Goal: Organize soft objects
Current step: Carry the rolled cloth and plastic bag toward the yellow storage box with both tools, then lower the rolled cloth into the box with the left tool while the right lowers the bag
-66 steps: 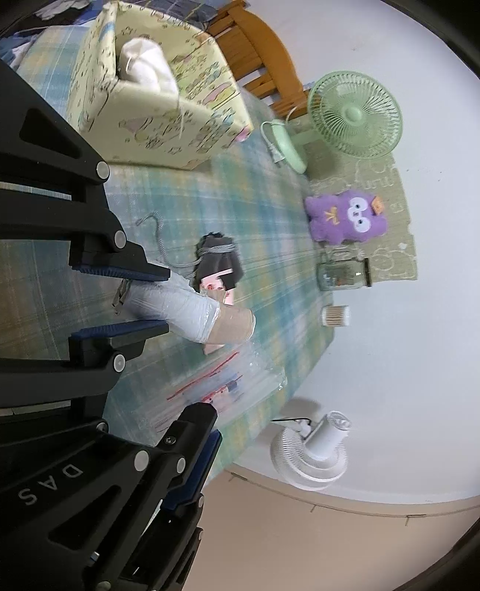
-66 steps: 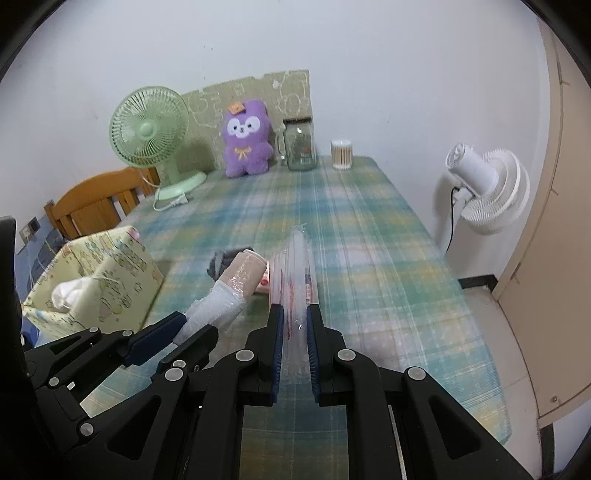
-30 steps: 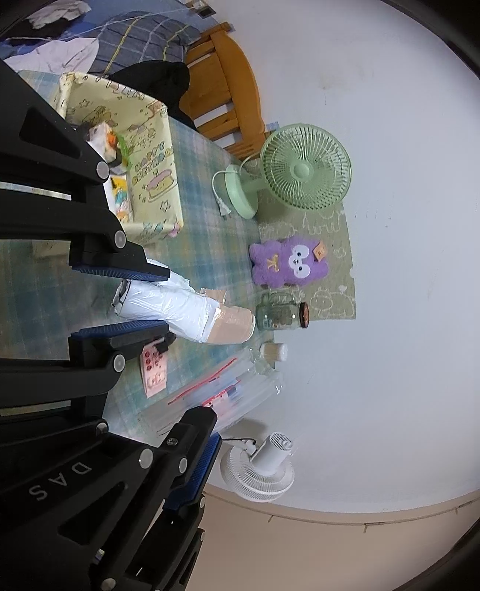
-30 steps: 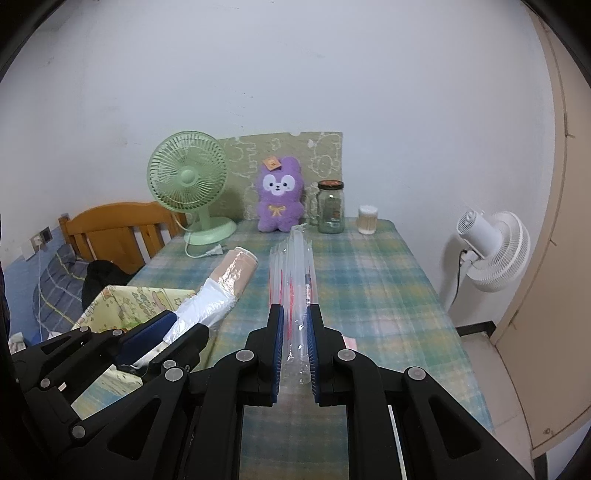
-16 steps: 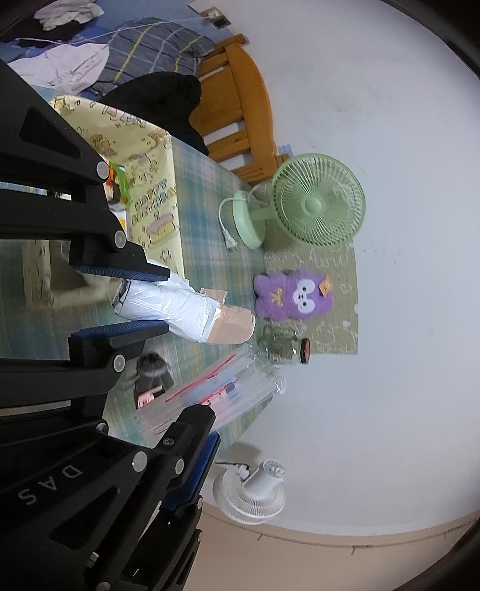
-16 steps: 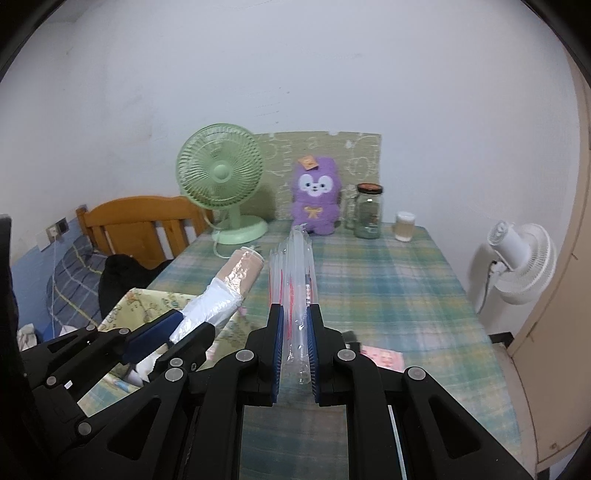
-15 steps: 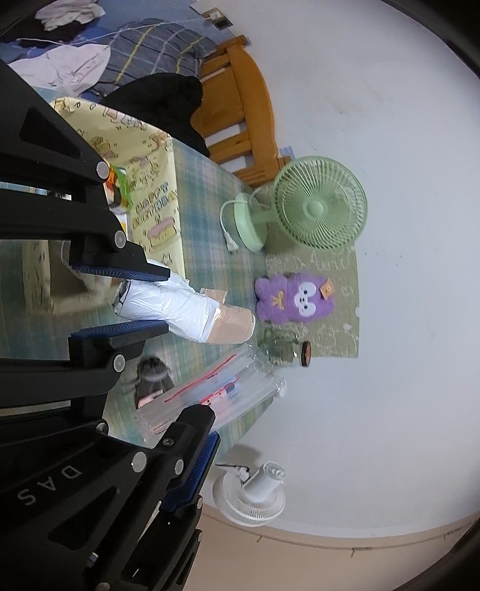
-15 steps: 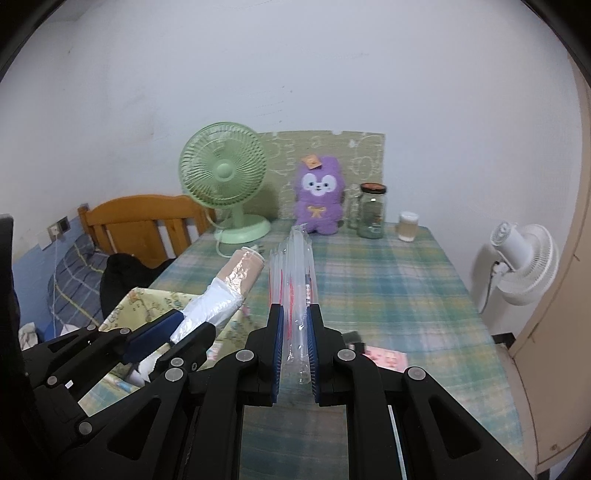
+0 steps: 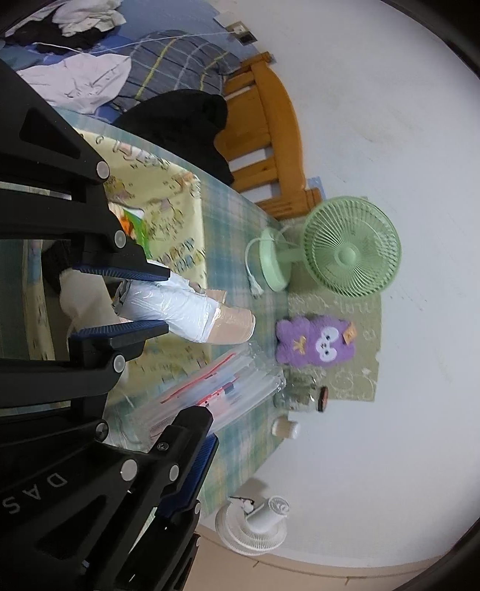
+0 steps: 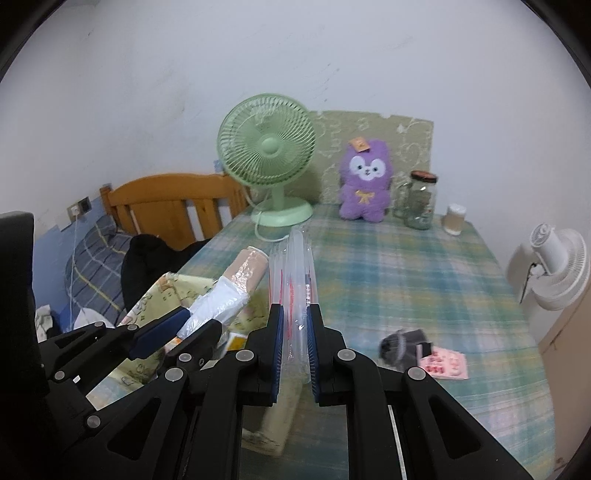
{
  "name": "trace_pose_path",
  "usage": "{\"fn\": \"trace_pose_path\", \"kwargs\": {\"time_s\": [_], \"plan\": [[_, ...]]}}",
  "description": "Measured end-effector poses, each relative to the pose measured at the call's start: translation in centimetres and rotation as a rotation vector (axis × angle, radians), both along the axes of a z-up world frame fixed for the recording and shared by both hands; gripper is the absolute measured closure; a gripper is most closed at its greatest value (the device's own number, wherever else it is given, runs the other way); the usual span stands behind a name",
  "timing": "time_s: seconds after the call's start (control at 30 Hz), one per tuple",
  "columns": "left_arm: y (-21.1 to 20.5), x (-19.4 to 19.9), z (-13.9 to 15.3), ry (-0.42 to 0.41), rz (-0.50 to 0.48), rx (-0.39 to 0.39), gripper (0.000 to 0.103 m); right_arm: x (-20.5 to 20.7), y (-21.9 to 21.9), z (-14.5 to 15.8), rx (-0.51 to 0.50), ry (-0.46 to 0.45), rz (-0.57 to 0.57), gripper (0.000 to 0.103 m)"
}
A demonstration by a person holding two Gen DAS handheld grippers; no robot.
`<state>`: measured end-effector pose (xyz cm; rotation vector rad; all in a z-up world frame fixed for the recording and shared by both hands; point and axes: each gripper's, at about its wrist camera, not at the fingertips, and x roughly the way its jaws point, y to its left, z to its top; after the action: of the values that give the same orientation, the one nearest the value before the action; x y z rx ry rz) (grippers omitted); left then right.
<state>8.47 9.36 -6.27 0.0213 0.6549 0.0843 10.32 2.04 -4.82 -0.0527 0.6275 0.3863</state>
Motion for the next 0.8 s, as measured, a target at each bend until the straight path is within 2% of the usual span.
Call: {"fn": "trace_pose_path", "kwargs": {"time_s": [0.23, 0.37, 0.5, 0.7, 0.8], "plan": [[2.4, 0.3, -1.5, 0.040, 0.037, 0.010, 0.080, 0.4, 2.7, -1.4, -0.010, 0.039, 0.048, 0.088], [3.6, 0.5, -2.7, 0.064, 0.082, 0.010, 0.067, 0.6, 3.9, -2.5, -0.019, 0.062, 0.075, 0.088], [4.8, 0.7, -3.8, 0.111, 0.102, -0.028, 0.054, 1.0, 5.1, -3.4, -0.029, 0.083, 0.110, 0.088], [5.9, 0.6, -4.5, 0.133, 0.141, -0.044, 0.040, 1.6, 6.5, -4.1, -0.033, 0.113, 0.171, 0.088], [6.3, 0.7, -4.7, 0.136, 0.156, -0.041, 0.038, 1.9, 7.2, -4.5, -0.035, 0.130, 0.210, 0.087]]}}
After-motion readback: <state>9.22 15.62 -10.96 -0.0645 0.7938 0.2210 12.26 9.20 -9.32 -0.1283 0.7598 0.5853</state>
